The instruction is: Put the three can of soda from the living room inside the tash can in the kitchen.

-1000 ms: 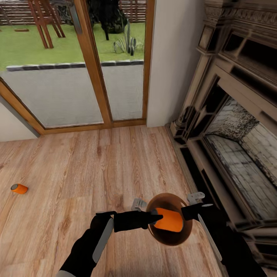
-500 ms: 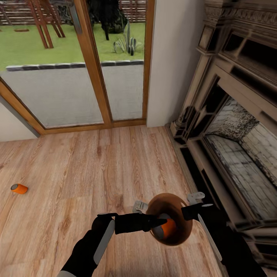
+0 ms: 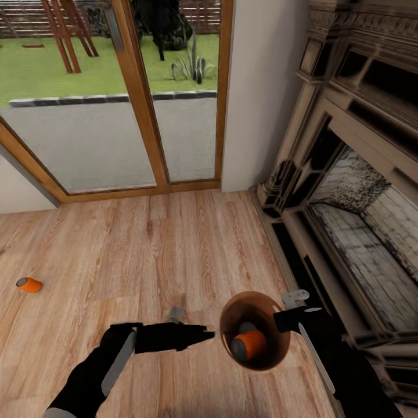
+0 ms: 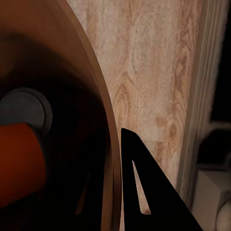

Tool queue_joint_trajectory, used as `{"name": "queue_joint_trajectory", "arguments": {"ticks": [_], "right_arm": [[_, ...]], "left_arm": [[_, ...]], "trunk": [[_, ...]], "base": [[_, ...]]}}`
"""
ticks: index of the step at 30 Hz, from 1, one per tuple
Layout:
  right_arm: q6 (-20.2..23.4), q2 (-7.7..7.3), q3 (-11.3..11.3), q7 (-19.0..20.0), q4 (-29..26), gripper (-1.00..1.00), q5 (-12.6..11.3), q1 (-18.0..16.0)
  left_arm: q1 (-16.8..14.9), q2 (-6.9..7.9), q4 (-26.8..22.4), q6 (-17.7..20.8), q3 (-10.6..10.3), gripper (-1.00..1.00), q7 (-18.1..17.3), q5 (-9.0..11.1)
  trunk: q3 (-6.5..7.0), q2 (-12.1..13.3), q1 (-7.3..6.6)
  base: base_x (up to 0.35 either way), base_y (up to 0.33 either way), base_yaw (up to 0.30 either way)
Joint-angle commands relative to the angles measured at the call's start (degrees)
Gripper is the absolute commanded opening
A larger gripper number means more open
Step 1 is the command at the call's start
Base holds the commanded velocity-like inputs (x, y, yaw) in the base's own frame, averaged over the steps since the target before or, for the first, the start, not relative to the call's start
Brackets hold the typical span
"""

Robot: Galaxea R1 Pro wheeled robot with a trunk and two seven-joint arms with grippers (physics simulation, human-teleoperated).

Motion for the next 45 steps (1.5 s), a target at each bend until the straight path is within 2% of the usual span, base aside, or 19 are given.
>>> {"name": "queue_joint_trajectory", "arguments": {"ticks": [1,3,4,5,6,7,8,10,11,13,14,17,18,21,27,45], "right_arm": [[0.0,0.01,0.0,0.3,0.0,-1.00,-0.8,0.0],[0.0,0.01,0.0,0.3,0.0,-1.00,-0.8,0.0],[0.0,0.01,0.0,0.3,0.0,-1.00,-0.8,0.0],[0.0,0.01,0.0,0.3,0.0,-1.00,-0.8,0.0],[0.0,0.01,0.0,0.3,0.0,-1.00,-0.8,0.0],[0.0,0.01,0.0,0.4,0.0,-1.00,-0.8,0.0],[0.0,0.01,0.0,0.4,-0.1,-1.00,-0.8,0.0],[0.0,0.01,0.0,0.4,-0.1,-1.00,-0.8,0.0],[0.0,0.01,0.0,0.4,-0.1,-1.00,-0.8,0.0],[0.0,0.01,0.0,0.4,-0.1,-1.00,-0.8,0.0],[0.0,0.01,0.0,0.4,-0.1,-1.00,-0.8,0.0],[0.0,0.01,0.0,0.5,-0.2,-1.00,-0.8,0.0],[0.0,0.01,0.0,0.5,-0.3,-1.00,-0.9,0.0],[0.0,0.01,0.0,0.5,-0.4,-1.00,-0.9,0.0],[0.0,-0.03,0.0,0.6,-0.6,-1.00,-0.9,0.0],[0.0,0.01,0.1,0.5,-0.7,-1.00,-0.9,0.0]], "left_arm": [[0.0,4.58,1.2,-0.2,2.2,1.00,-8.4,1.9],[0.0,6.69,2.5,-0.3,4.2,1.00,-12.0,2.5],[0.0,8.29,4.1,-0.4,6.3,1.00,-14.3,3.0],[0.0,8.93,5.1,-0.5,7.3,1.00,-15.1,3.1],[0.0,10.47,9.3,-1.9,9.3,1.00,-16.6,3.3],[0.0,10.98,11.0,-2.8,9.7,1.00,-16.9,3.4],[0.0,12.18,14.7,-5.1,10.3,1.00,-17.4,3.5],[0.0,13.42,18.9,-8.2,10.7,1.00,-17.6,3.5],[0.0,14.39,23.4,-11.7,11.0,1.00,-17.8,3.6],[0.0,15.03,28.1,-15.5,11.1,1.00,-17.9,3.6],[0.0,15.63,34.3,-21.4,11.3,1.00,-17.9,3.7],[0.0,16.00,39.4,-27.7,11.4,1.00,-17.8,3.7],[0.0,16.13,42.2,-30.1,11.4,1.00,-16.6,3.7],[0.0,16.21,46.4,-31.8,11.4,1.00,-13.9,3.7],[0.0,16.67,49.4,-32.6,11.4,1.00,-12.4,3.8],[0.0,16.87,49.8,-32.7,11.4,1.00,-12.3,3.9]], "trunk": [[0.00,0.0,0.00],[0.00,0.0,0.00],[0.00,0.0,0.00],[0.00,0.0,0.00],[0.00,0.0,0.00],[0.00,0.0,0.00],[0.00,0.0,0.00],[0.00,0.0,0.00],[0.00,0.0,0.00],[0.00,0.0,0.00],[0.00,0.0,0.00],[0.00,0.0,0.00],[0.00,0.0,0.00],[0.10,0.0,0.00],[0.57,0.0,0.00],[2.25,0.0,0.00]], "base": [[0.000,0.000,0.000],[0.000,0.000,0.000],[0.000,0.000,0.000],[0.000,0.000,0.000],[0.000,0.000,0.000],[0.000,0.000,0.000],[0.000,0.000,0.000],[0.000,0.000,0.000],[0.000,0.000,0.000],[0.000,0.000,0.000],[0.000,0.000,0.000],[0.000,0.000,0.000],[0.000,0.000,0.000],[0.000,0.000,0.000],[0.000,0.000,0.000],[0.000,0.000,0.000]]}}
